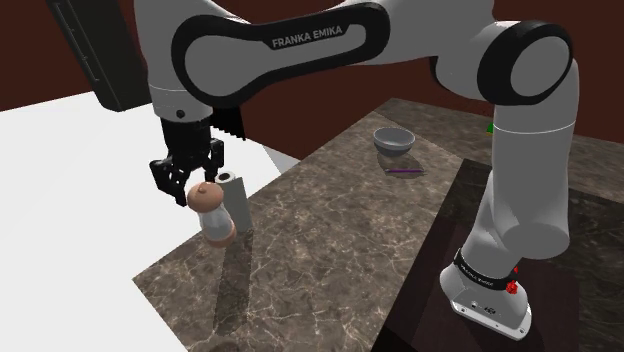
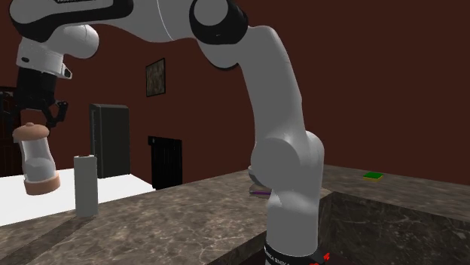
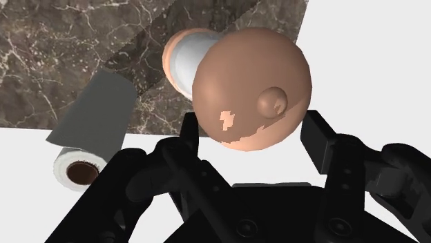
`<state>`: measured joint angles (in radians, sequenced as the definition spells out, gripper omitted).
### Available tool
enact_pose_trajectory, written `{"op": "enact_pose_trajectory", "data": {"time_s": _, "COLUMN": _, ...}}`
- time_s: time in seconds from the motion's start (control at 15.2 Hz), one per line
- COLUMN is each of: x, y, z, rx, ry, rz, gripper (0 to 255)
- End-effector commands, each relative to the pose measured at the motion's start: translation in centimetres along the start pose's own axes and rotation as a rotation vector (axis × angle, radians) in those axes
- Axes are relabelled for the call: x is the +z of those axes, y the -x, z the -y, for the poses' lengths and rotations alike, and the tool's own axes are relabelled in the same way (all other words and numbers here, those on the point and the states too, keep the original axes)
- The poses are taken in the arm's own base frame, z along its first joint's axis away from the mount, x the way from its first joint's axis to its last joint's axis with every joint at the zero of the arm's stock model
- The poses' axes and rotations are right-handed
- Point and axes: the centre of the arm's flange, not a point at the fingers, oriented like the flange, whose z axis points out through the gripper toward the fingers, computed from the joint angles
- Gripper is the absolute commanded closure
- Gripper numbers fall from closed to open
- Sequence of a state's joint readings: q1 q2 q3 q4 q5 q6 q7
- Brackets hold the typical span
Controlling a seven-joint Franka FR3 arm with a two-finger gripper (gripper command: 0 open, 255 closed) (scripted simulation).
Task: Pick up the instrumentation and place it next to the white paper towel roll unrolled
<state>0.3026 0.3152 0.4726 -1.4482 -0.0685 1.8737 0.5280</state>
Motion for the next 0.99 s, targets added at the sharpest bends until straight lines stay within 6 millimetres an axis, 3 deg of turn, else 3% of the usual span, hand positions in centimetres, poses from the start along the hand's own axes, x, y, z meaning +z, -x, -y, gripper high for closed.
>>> {"op": "enact_pose_trajectory", "data": {"time_s": 0.0, "x": 1.2, "y": 0.1, "z": -0.1, "rx": 0.000, "ry": 0.000, "rz": -0.001, "gripper": 255}}
{"op": "enact_pose_trajectory", "data": {"time_s": 0.92, "x": 8.5, "y": 0.7, "z": -1.1, "rx": 0.000, "ry": 0.000, "rz": -0.001, "gripper": 255}}
